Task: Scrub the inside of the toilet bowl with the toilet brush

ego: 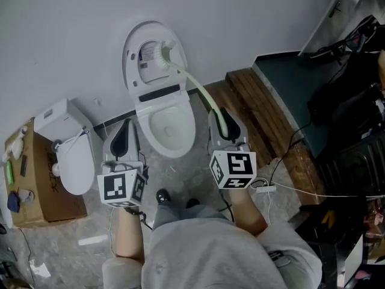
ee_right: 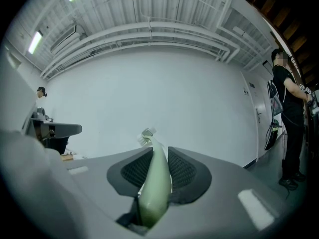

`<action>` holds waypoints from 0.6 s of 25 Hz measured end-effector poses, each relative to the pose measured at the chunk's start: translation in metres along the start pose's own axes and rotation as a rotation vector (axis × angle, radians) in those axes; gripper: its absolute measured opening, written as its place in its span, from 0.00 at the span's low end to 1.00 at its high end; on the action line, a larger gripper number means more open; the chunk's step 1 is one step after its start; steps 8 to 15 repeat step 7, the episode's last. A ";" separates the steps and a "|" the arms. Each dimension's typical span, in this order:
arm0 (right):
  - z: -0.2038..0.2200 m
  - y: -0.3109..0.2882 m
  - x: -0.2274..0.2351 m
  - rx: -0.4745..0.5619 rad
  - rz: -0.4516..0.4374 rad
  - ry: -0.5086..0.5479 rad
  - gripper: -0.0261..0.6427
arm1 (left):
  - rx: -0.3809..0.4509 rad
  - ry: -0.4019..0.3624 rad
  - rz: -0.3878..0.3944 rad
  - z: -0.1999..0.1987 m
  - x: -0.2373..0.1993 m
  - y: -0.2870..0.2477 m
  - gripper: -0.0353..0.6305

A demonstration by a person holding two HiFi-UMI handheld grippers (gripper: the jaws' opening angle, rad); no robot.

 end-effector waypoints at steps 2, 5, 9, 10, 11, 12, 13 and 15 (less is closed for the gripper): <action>-0.001 0.003 0.000 0.004 -0.004 0.001 0.18 | 0.001 -0.002 0.000 -0.001 0.003 0.002 0.06; -0.001 0.008 0.001 0.008 -0.008 0.004 0.18 | 0.003 -0.001 0.001 -0.002 0.008 0.004 0.06; -0.001 0.011 0.001 0.009 -0.010 0.005 0.18 | 0.004 -0.001 0.002 -0.002 0.011 0.006 0.06; -0.001 0.011 0.001 0.009 -0.010 0.005 0.18 | 0.004 -0.001 0.002 -0.002 0.011 0.006 0.06; -0.001 0.011 0.001 0.009 -0.010 0.005 0.18 | 0.004 -0.001 0.002 -0.002 0.011 0.006 0.06; -0.001 0.011 0.001 0.009 -0.010 0.005 0.18 | 0.004 -0.001 0.002 -0.002 0.011 0.006 0.06; -0.001 0.011 0.001 0.009 -0.010 0.005 0.18 | 0.004 -0.001 0.002 -0.002 0.011 0.006 0.06; -0.001 0.011 0.001 0.009 -0.010 0.005 0.18 | 0.004 -0.001 0.002 -0.002 0.011 0.006 0.06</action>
Point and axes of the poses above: the fingertips, and each gripper's own axes: y backward along the fingers, x to its right, z out of its underside, the point moved 10 cm from there along y, backward along the fingers, and after that the axes turned 2 degrees about z, right-handed, at the moved point
